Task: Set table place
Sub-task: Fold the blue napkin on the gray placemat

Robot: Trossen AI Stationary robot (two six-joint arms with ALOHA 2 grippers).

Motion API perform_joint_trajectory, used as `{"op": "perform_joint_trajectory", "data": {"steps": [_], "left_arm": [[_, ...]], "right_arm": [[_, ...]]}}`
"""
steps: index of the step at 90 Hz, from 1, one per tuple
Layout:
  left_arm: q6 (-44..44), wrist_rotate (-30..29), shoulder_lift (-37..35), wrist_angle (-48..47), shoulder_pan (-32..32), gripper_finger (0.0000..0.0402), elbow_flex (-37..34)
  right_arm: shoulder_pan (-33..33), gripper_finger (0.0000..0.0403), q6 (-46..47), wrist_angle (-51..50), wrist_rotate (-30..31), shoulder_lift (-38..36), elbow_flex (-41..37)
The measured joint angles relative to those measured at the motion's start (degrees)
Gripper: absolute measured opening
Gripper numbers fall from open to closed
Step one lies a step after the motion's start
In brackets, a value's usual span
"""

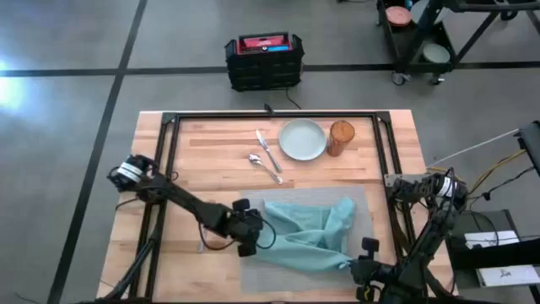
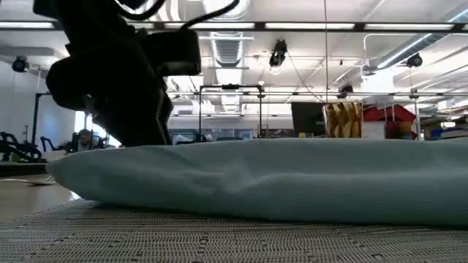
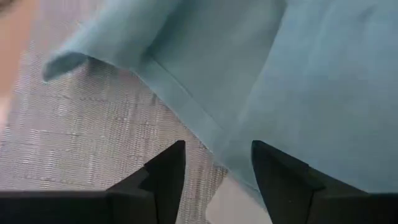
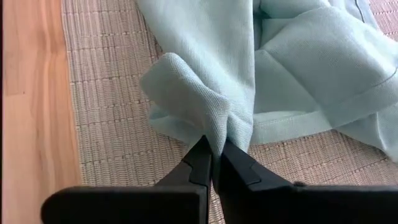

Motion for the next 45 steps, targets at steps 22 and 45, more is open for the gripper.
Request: {"op": "perform_joint_trajectory", "data": {"steps": [22,45], "left_arm": [[1.72,2.04,1.82,1.86,0.02,0.0133,-0.25],[2.63,2.17,0.88,1.12,-0.02,0.0039,-0.31]], "right_arm": [[0.00,0.0000,2.01,0.02,0.08,0.00,-0.02],[0.00,0.0000,0.86,0.02,0.17,0.00,-0.07]]}}
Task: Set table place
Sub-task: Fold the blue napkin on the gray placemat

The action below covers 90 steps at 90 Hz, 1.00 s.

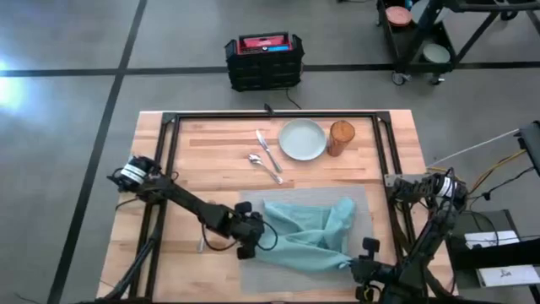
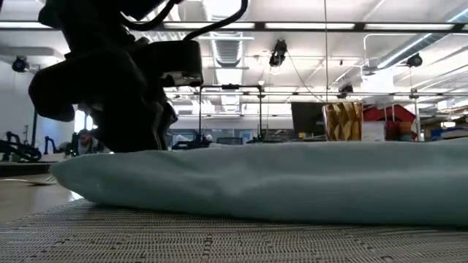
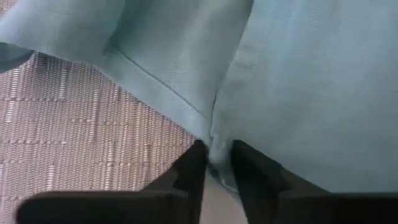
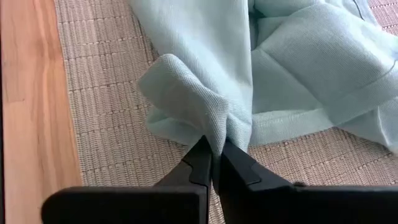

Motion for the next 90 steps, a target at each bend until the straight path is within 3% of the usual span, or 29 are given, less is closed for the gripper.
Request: {"op": "perform_joint_trajectory", "data": {"steps": [19,61,90], "left_arm": [[0.02,0.04,-0.47,0.23,0.00,0.0015,0.00],[1.41,0.04,-0.38,0.33,0.00,0.0126,0.00],[1.70,0.09,-1.20,-0.49,0.00,0.0140,1.39]], "right_arm": [[0.00,0.0000,0.02,0.00,-0.16,0.00,-0.02],[0.00,0.0000,-0.58,0.04,-0.17,0.00,-0.02],[0.00,0.0000,0.02,0.11,-0.07,0.00,-0.02]]}}
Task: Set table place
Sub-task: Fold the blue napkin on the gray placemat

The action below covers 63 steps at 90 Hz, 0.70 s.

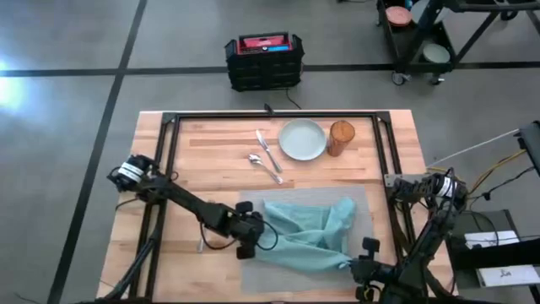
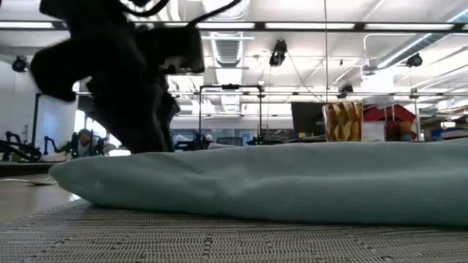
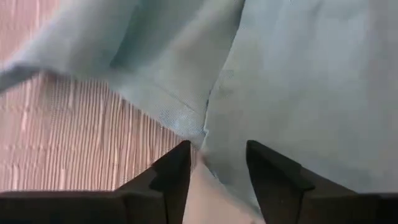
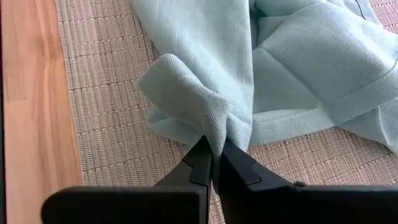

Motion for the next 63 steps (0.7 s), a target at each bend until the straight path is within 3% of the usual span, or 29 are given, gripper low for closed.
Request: {"op": "perform_joint_trajectory", "data": {"steps": [24,33,44,63], "left_arm": [[1.11,0.00,0.06,-0.78,-0.02,0.0117,0.10],[3.01,-0.02,-0.04,-5.18,-0.02,0.0115,0.38],[2.82,-0.02,-0.83,-8.45,0.26,0.0123,1.04],[3.01,-0.06,-1.34,-4.04,0.28,0.0148,1.39]], "right_arm": [[0.00,0.0000,0.03,0.01,0.78,0.00,0.00],[0.00,0.0000,0.00,0.00,0.80,0.00,0.00],[0.00,0.0000,0.03,0.00,0.82,0.00,0.00],[0.00,0.0000,0.00,0.07,0.93,0.00,0.00]]}}
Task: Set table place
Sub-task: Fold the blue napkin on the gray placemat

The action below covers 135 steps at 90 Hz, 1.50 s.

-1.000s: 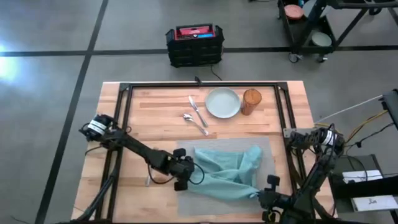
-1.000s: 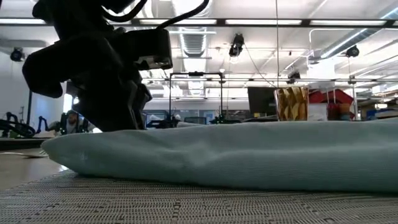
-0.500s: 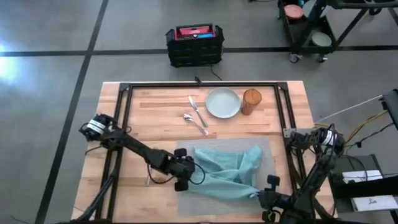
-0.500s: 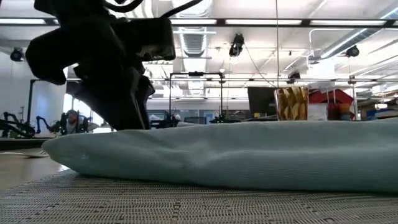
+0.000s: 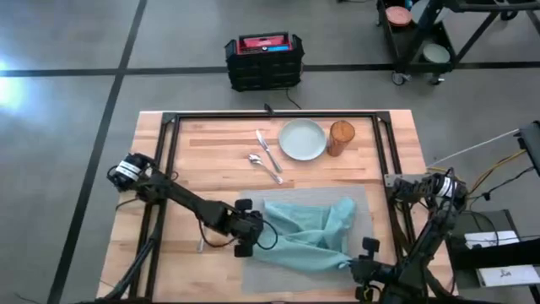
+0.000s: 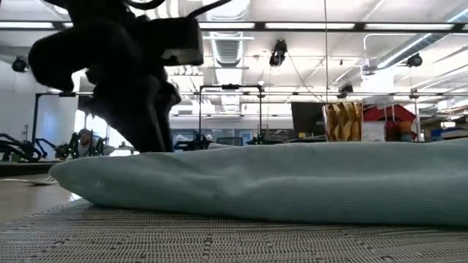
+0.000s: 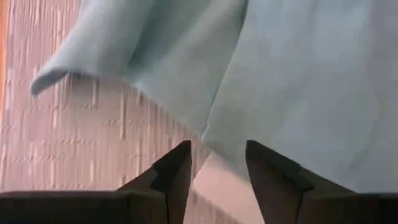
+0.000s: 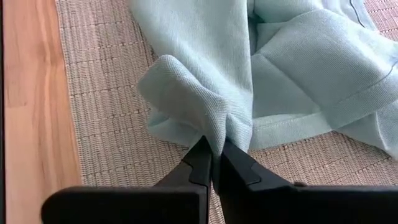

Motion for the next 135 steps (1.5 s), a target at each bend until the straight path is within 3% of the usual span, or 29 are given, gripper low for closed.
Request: {"op": "perform_joint_trajectory", "data": {"steps": [25,68,105,119,135], "left_arm": [[-0.41,-0.01,1.22,1.85,0.09,0.0164,-1.25],[-0.28,1.94,1.22,3.71,0.05,0.0115,-1.25],[-0.09,3.39,2.76,4.86,-0.02,0.0112,-1.75],[-0.01,3.18,2.95,5.00,-0.02,0.0079,-1.75],[0.01,2.94,2.38,5.15,-0.02,0.0010,-1.75]], "right_arm": [[0.00,0.0000,0.94,0.11,-0.02,0.00,0.00],[0.00,0.0000,0.92,0.39,-0.04,0.00,-0.11],[0.00,0.0000,1.14,0.96,-0.09,0.00,-0.17],[0.00,0.0000,1.03,0.98,-0.09,0.00,-0.17],[0.00,0.0000,0.98,0.91,-0.67,-0.04,-0.15]]}}
